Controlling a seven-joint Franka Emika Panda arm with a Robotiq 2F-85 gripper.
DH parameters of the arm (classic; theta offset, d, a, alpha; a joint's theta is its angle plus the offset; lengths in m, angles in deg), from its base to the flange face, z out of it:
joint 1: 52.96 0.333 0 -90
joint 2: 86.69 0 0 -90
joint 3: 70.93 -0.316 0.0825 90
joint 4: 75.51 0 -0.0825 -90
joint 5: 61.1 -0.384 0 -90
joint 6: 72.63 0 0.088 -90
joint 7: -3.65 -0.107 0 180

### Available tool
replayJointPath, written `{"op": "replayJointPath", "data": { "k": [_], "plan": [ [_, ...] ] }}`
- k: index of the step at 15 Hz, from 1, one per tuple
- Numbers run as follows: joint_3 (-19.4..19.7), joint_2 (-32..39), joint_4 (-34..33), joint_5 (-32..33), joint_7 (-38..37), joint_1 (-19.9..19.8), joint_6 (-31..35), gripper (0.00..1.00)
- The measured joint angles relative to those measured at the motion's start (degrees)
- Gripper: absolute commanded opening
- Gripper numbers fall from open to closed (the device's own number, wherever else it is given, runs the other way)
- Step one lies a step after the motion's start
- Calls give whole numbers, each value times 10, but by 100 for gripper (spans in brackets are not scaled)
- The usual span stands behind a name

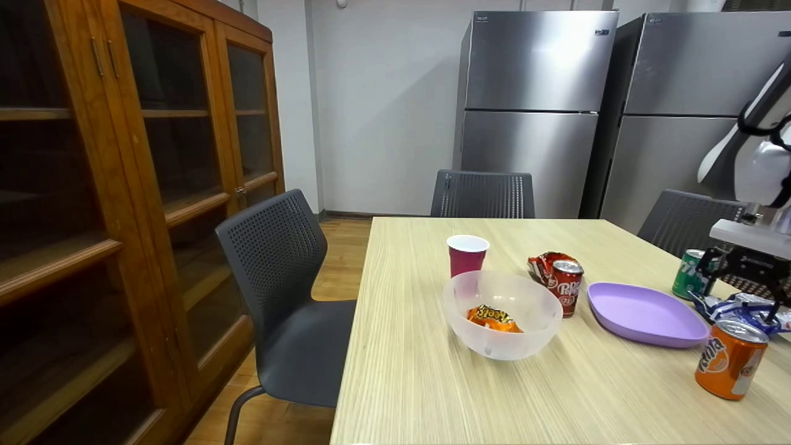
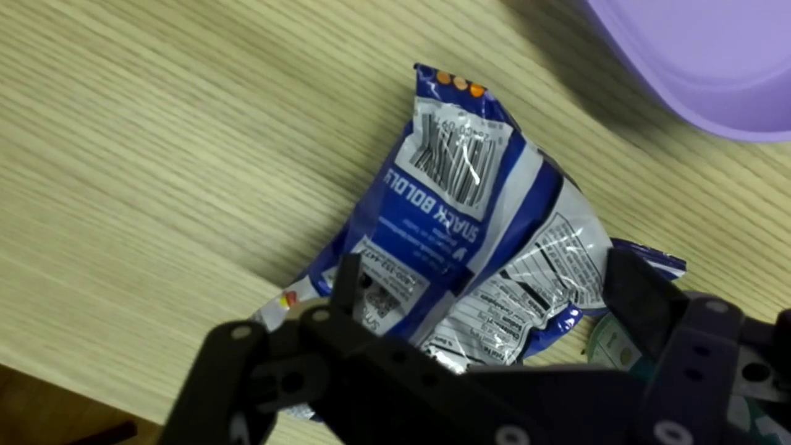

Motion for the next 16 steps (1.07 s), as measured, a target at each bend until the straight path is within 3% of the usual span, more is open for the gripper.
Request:
{"op": "replayJointPath", "data": {
  "k": [1,10,16],
  "plan": [
    [-1,0,0,0,0,0,0,74],
    [-6,-4,0,0,0,0,0,4],
    [-8,-21,12,0,0,4,1,0]
  ]
}}
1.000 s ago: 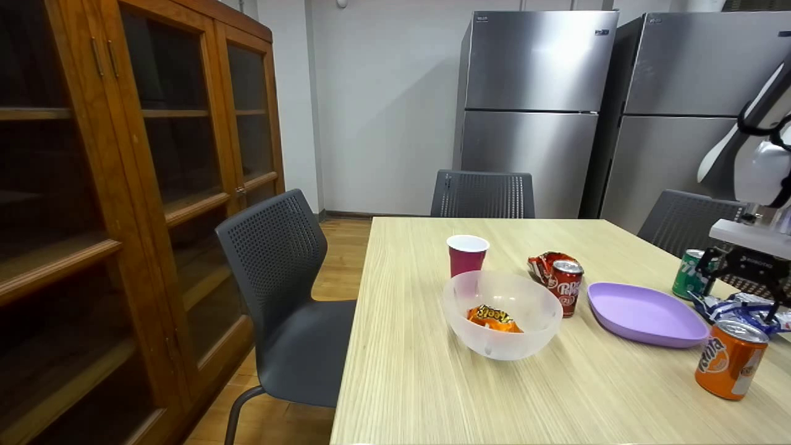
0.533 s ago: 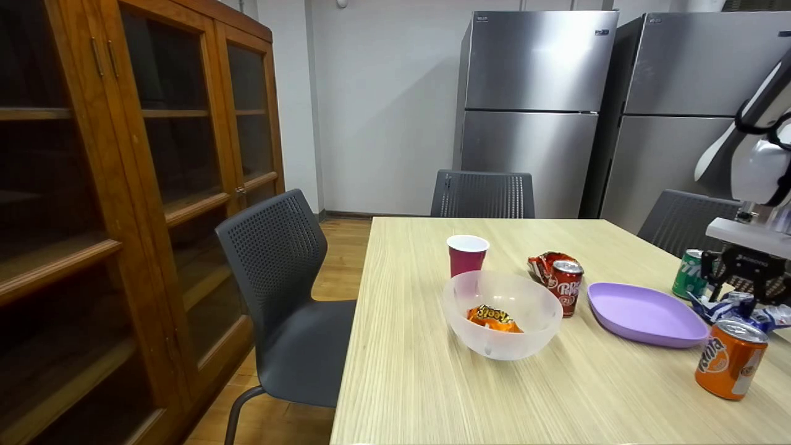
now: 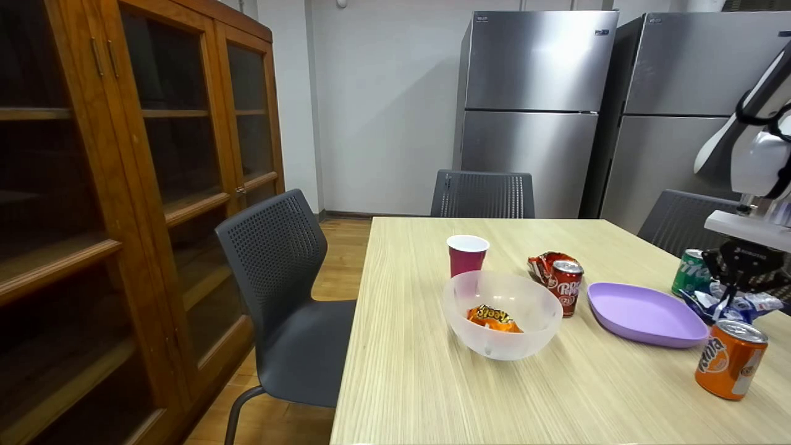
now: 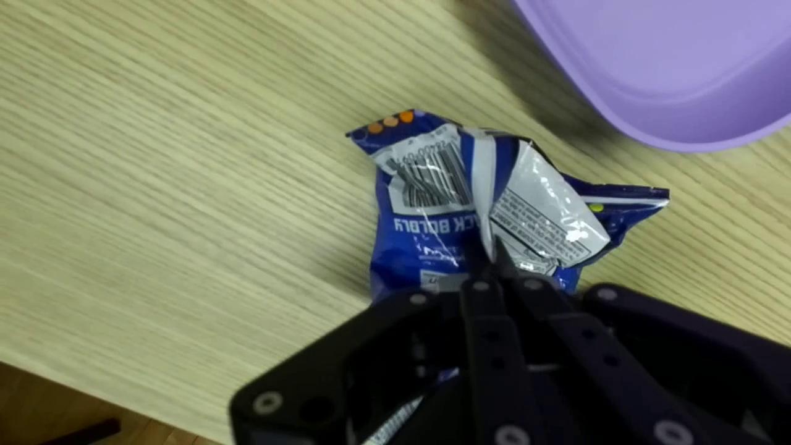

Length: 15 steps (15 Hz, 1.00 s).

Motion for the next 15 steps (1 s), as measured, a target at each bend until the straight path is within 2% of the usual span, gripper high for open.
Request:
{"op": "replayJointPath", "data": {
  "k": [7,11,15],
  "plan": [
    [0,-59,72,5,3,14,19,0],
    [2,-134,149,17,6,28,53,0],
    [6,-224,226,58,2,63,72,0]
  ]
}}
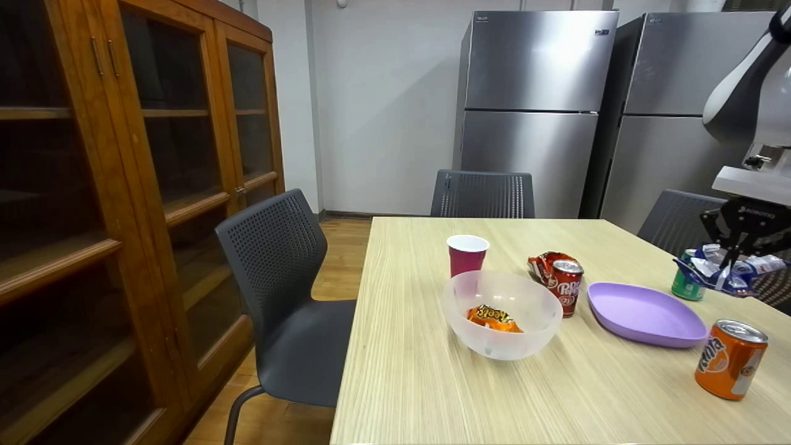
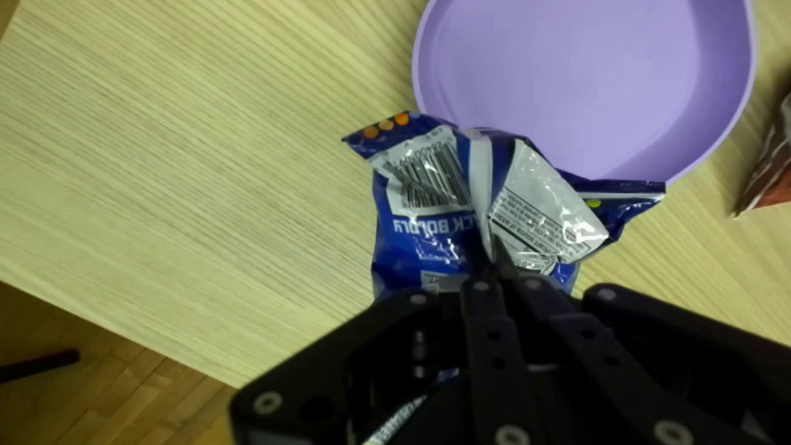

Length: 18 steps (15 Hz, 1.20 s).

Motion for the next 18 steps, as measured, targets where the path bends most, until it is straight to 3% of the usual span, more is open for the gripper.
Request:
{"op": "replayJointPath", "data": {
  "k": [8,13,18],
  "plan": [
    [-10,-132,98,147,-100,108,3,0],
    [-68,-176,123,228,-188,152,-2,0],
    [-139,-182,124,239,-228,186,-17,0]
  ]
}}
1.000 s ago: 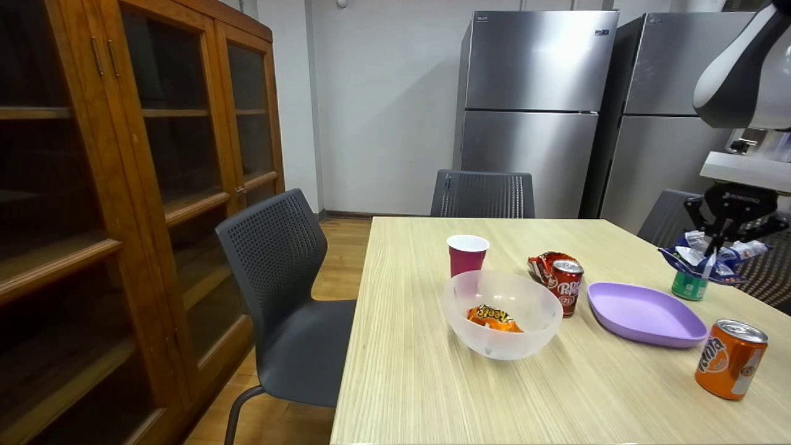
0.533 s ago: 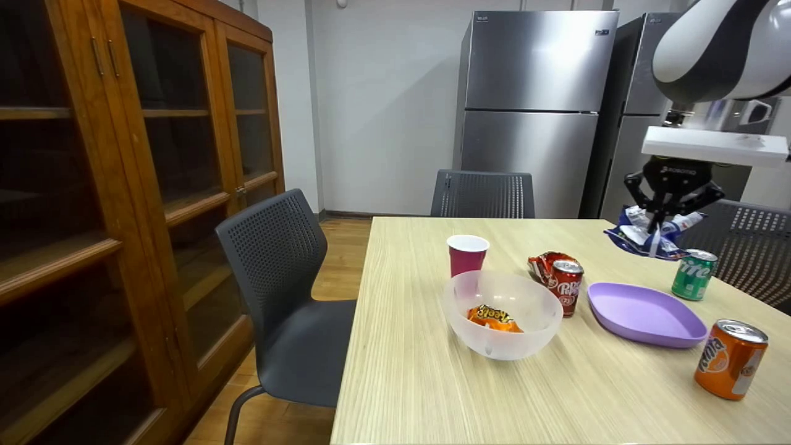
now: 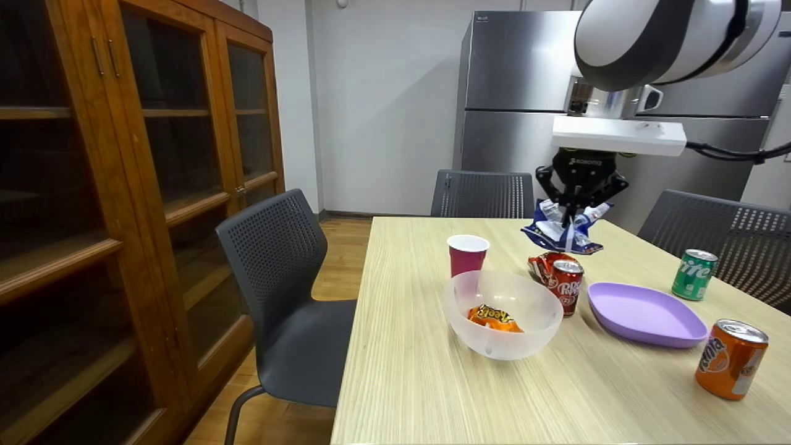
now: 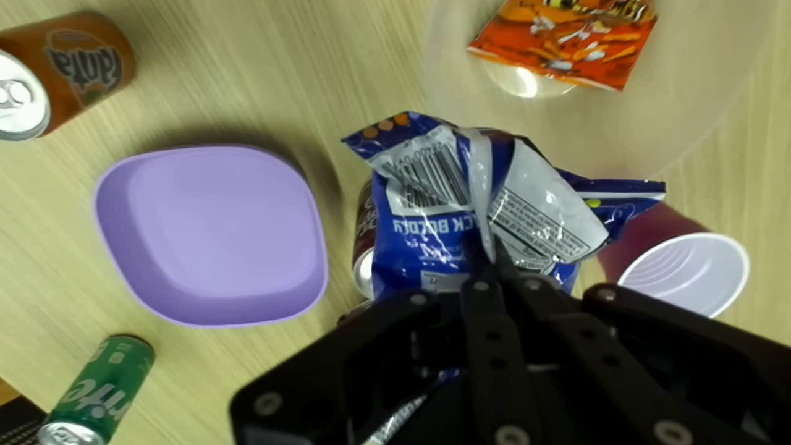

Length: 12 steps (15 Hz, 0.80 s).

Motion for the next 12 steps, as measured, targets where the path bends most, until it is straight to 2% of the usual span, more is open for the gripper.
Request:
{"op": "replayJointPath", "data": {
  "k": [5,12],
  "plan": [
    [-44,13,-6,0,-9,28,-24,0],
    [-52,75,-47,15,-31,53,-69,0]
  ]
}}
